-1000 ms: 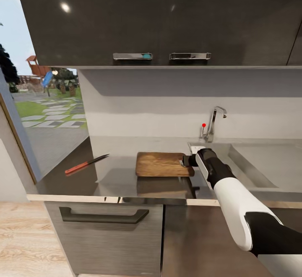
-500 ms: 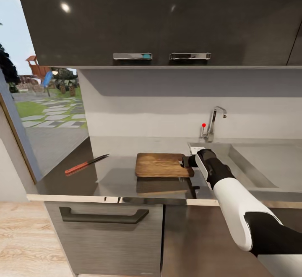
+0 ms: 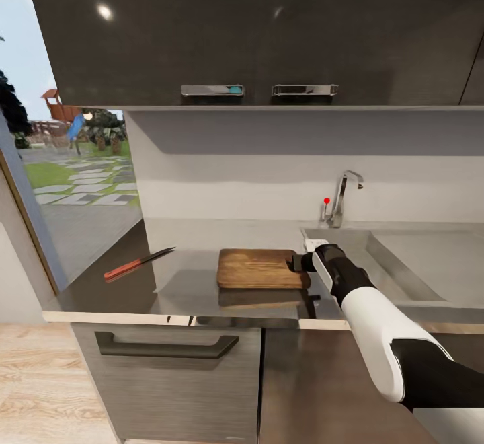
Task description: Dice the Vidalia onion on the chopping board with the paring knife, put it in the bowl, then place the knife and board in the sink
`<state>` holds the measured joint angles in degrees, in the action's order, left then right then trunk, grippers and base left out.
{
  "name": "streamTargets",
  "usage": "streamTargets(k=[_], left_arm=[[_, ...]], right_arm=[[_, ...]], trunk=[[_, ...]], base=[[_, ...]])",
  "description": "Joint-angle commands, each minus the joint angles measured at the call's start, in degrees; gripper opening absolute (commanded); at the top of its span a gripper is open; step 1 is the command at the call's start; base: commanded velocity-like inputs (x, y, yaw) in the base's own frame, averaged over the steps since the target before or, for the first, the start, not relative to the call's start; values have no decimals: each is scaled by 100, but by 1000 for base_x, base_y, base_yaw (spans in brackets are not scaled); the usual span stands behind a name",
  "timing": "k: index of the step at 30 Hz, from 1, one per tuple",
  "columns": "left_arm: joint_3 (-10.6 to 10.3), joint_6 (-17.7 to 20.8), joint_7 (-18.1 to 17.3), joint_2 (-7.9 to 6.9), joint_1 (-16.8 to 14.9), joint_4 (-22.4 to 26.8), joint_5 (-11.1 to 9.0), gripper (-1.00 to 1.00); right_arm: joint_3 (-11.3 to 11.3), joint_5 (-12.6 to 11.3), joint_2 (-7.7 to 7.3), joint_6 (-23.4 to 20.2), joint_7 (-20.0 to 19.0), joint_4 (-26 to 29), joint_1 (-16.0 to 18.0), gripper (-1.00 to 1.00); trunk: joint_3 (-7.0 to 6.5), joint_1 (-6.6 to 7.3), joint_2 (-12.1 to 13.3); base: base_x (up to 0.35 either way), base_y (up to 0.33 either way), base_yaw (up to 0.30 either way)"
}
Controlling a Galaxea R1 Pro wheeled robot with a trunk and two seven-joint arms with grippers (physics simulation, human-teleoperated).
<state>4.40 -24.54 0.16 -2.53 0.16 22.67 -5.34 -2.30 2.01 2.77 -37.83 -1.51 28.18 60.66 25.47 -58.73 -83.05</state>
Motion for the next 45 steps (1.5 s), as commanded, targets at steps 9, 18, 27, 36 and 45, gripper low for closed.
streamTargets(k=[9, 18, 27, 36, 45], left_arm=[[-18, -7, 1, -2, 2, 7, -55, 100], [-18, -7, 1, -2, 2, 9, -54, 100], [-18, -7, 0, -2, 2, 9, -53, 100], [-18, -7, -1, -2, 2, 7, -55, 100], [-24, -7, 0, -2, 2, 9, -55, 100]], right_arm=[[-25, 18, 6, -7, -16, -13, 7, -100], [-25, 26, 5, -12, -16, -14, 0, -100], [-27, 41, -8, -6, -7, -14, 4, -100], [-34, 44, -38, -5, -7, -22, 2, -100], [-34, 45, -55, -5, -7, -26, -1, -100]], trunk=[[5, 0, -3], [5, 0, -3], [5, 0, -3], [5, 0, -3], [5, 0, -3]], base=[[0, 0, 0], [0, 0, 0], [0, 0, 0], [0, 0, 0], [0, 0, 0]])
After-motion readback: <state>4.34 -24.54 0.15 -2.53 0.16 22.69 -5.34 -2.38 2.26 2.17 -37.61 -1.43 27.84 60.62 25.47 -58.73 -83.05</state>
